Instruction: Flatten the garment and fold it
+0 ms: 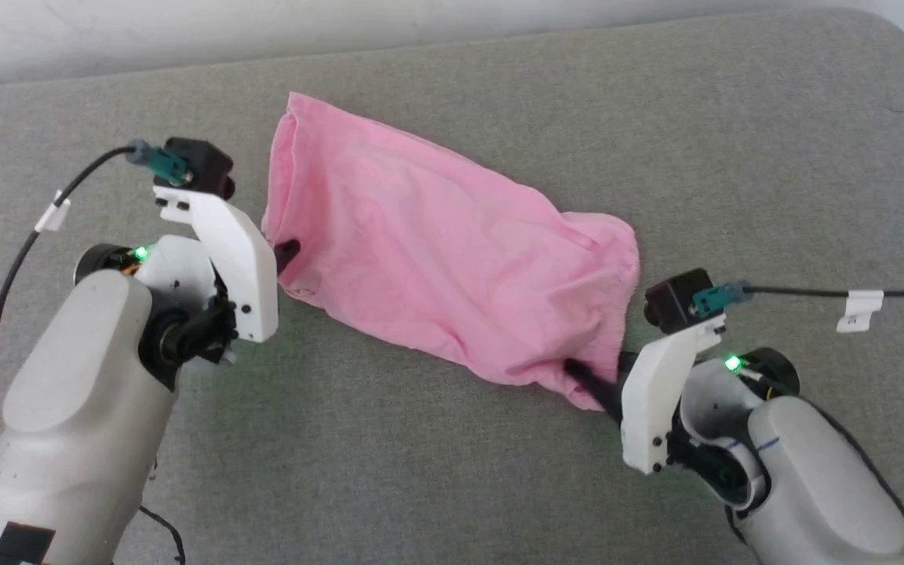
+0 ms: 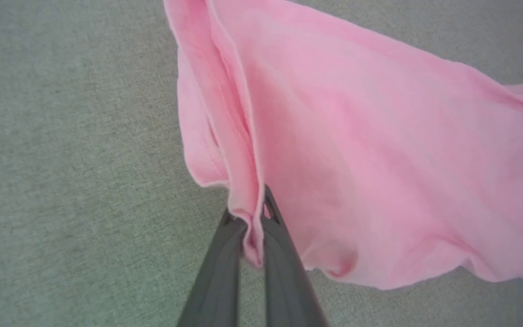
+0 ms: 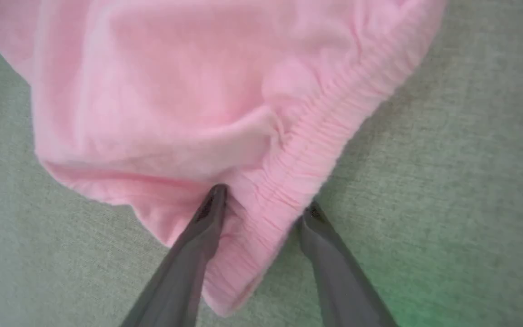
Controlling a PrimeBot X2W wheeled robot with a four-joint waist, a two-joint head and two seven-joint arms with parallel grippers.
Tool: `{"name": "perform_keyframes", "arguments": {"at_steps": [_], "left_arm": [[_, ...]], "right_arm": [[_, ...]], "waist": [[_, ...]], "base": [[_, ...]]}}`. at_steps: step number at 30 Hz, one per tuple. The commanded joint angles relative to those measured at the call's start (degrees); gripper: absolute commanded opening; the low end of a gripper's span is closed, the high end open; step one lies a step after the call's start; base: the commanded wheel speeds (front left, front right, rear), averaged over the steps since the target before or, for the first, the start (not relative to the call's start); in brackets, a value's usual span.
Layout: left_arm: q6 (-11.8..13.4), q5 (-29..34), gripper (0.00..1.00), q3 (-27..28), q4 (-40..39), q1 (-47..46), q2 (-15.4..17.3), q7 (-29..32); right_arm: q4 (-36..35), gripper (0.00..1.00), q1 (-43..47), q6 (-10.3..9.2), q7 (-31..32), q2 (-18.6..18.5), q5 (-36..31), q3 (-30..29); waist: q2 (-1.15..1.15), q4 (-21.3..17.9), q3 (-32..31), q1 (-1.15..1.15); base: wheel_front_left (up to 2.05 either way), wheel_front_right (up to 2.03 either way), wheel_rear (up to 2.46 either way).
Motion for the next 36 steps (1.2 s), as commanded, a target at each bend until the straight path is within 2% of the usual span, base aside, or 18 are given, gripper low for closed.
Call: {"name": "perform_keyframes", "arguments": {"at_steps": [1,5,11,16,20,25,26,27,28,29,33,36], "left_arm": [[0.31,0.04,0.0,-0.12,-0.76,1.35,0.19,-0.51],[0.57,0.0,0.0,0.2,-2.19,3.28,0.57,-2.32],[2.75,0.28,0.0,1.96,-7.04,9.83,1.71,-8.0],[6.71,-0.08,0.0,3.86,-14.56,19.87,2.98,-11.68],[11.11,-1.47,0.0,5.69,-20.66,29.58,3.07,-13.36],[14.76,-3.5,0.0,6.04,-22.99,38.9,0.87,-14.68],[15.1,-3.91,0.0,6.07,-22.79,39.94,0.13,-15.22],[15.46,-4.37,0.0,6.37,-22.43,40.67,-0.77,-16.14],[15.62,-4.81,0.33,6.55,-21.89,41.28,-1.56,-16.89],[15.54,-5.06,1.0,6.34,-21.27,41.81,-2.1,-17.19],[15.52,-4.41,1.0,6.23,-19.63,42.84,-3.32,-20.26],[17.04,-3.87,1.0,8.63,-20.08,43.4,-5.07,-26.1]], "right_arm": [[3.7,0.0,1.65,-0.06,2.85,0.44,0.83,2.34],[3.25,0.0,0.68,-0.06,2.56,-0.46,1.99,3.12],[-1.68,0.0,0.78,-0.06,-4.87,-3.07,-0.32,0.28],[-7.04,0.0,6.02,-0.06,-4.53,-4.39,0.32,-2.14],[-10.62,0.0,11.59,-0.06,-2.14,-4.82,0.27,-4.41],[-11.38,0.0,16.39,-0.06,0.08,-3.77,-0.17,-6.16],[-11.11,0.02,16.76,-0.06,0.02,-3.72,-0.62,-6.04],[-10.65,0.45,17.19,-0.06,-0.02,-3.52,-0.71,-5.9],[-10.32,1.0,17.51,-0.06,-0.27,-3.33,-0.76,-5.72],[-10.0,1.0,17.73,-0.06,-0.85,-3.37,-1.29,-5.68],[-10.78,1.0,18.92,-0.06,-5.68,-2.77,-2.86,-5.96],[-13.16,1.0,20.13,-0.06,-10.62,-1.7,-3.78,-7.44]], "waist": [[0.0,0.44,0.08,0.01],[0.0,0.73,-1.26,0.01],[0.0,1.56,-5.77,0.01],[0.0,2.71,-10.25,0.01],[0.0,3.42,-12.41,0.01],[0.0,3.77,-12.82,0.01],[0.0,3.76,-12.8,0.01],[0.0,3.78,-12.83,0.01],[0.0,3.74,-12.85,0.01],[0.0,3.71,-12.91,0.01],[0.0,3.54,-13.55,0.01],[0.0,3.34,-14.27,0.01]], "base": [[0.0,0.0,0.0],[0.0,0.0,0.0],[0.0,0.0,0.0],[0.0,0.0,0.0],[0.0,0.0,0.0],[0.0,0.0,0.0],[0.0,0.0,0.0],[0.0,0.0,0.0],[0.0,0.0,0.0],[0.0,0.0,0.0],[0.0,0.0,0.0],[0.0,0.0,0.0]]}}
